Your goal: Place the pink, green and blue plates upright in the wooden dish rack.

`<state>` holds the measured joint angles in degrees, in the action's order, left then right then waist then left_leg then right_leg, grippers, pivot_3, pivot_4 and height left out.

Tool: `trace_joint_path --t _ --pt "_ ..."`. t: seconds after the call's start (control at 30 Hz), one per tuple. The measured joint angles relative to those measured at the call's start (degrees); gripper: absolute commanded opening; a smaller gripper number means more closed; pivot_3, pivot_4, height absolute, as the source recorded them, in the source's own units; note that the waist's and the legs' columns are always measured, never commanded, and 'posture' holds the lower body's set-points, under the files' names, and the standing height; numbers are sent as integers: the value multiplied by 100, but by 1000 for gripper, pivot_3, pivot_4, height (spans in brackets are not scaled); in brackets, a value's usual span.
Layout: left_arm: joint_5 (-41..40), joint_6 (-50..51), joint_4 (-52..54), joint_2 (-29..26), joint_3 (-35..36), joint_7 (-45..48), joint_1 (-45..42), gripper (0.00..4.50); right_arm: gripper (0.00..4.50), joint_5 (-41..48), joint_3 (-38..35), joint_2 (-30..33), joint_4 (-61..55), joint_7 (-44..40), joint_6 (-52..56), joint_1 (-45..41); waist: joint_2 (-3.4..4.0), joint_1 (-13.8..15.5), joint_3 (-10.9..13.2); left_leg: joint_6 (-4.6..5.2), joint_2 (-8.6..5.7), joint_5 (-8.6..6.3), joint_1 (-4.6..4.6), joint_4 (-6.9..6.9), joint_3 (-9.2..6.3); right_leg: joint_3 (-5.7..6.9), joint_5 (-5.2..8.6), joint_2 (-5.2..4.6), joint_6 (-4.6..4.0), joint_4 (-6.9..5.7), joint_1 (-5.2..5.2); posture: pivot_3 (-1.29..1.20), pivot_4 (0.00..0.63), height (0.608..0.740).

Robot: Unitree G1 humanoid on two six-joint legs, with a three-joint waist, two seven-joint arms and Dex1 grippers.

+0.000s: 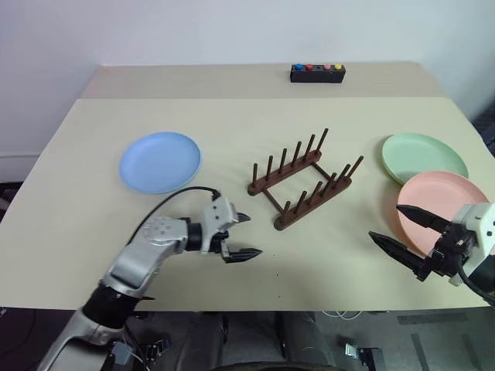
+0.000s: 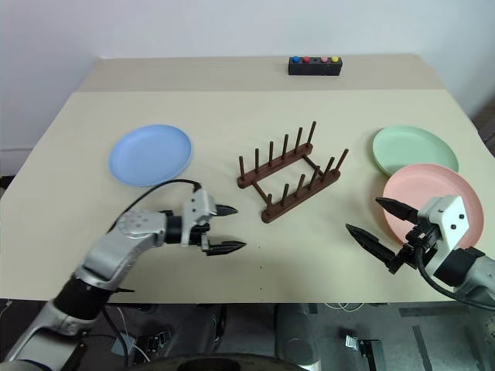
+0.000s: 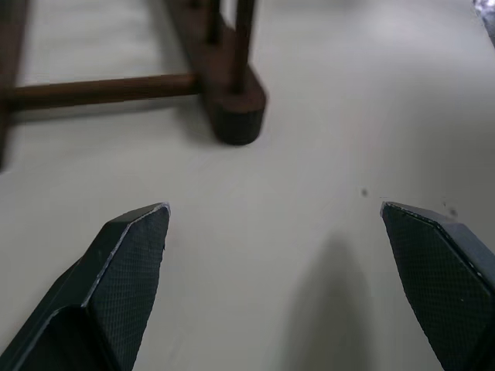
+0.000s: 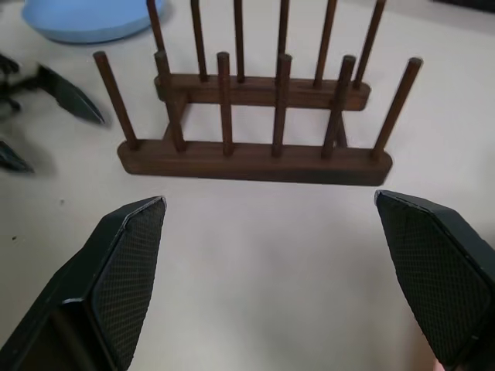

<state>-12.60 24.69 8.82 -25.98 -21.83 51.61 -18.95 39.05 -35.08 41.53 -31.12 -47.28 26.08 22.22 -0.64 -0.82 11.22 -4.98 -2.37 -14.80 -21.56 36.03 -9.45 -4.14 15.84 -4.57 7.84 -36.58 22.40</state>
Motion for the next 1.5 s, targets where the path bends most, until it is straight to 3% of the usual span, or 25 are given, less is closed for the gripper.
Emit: trace_joint_path --t 0.3,0.53,0.63,0.8,0.87,1.03,1.3,1.5 --pt "660 -90 -412 962 -188 -1019 -162 4500 4425 -3 -11 -46 -203 248 -26 54 0 30 -1 1 -1 -1 0 8 -1 0 -1 -1 1 16 -15 0 150 740" --pt "750 93 -576 1418 -209 -1282 -223 4500 4425 -50 7 -46 -176 294 -69 -69 1 40 -4 2 -3 -1 3 12 -1 1 -1 -1 2 17 -21 0 150 740" --pt "818 123 -663 1520 -208 -1326 -276 3683 4500 -63 32 -39 -163 295 -74 -153 1 50 -6 2 -4 -1 4 12 -1 1 -1 -1 2 18 -23 0 150 740" --pt "843 123 -737 1594 -201 -1349 -314 1332 4500 -73 35 -33 -108 291 -74 -229 3 47 -7 5 -3 -2 3 6 -1 1 -2 -2 5 23 -22 0 150 740" --pt "864 79 -714 1598 -198 -1378 -324 765 4500 -73 37 -31 -108 291 -73 -246 3 53 -7 5 -4 -3 4 8 -2 2 -2 -2 5 24 -23 0 150 740" --pt "959 -159 -764 1426 -212 -1294 -308 771 4500 -68 35 -6 -109 274 -69 -253 5 34 -8 5 -3 -3 4 7 -1 2 -3 -1 5 24 -22 0 150 740" --pt "540 -1168 -766 297 -147 367 -193 771 4500 52 -324 199 -69 -47 56 -3 6 25 -9 6 -1 -3 2 0 -1 2 -1 -1 2 25 -19 0 150 740" --pt "470 -1463 -954 262 -245 982 -320 771 4500 59 -349 190 -75 -95 105 78 5 39 -8 8 -3 -4 -2 7 -1 2 -1 -3 1 30 -21 0 150 740"
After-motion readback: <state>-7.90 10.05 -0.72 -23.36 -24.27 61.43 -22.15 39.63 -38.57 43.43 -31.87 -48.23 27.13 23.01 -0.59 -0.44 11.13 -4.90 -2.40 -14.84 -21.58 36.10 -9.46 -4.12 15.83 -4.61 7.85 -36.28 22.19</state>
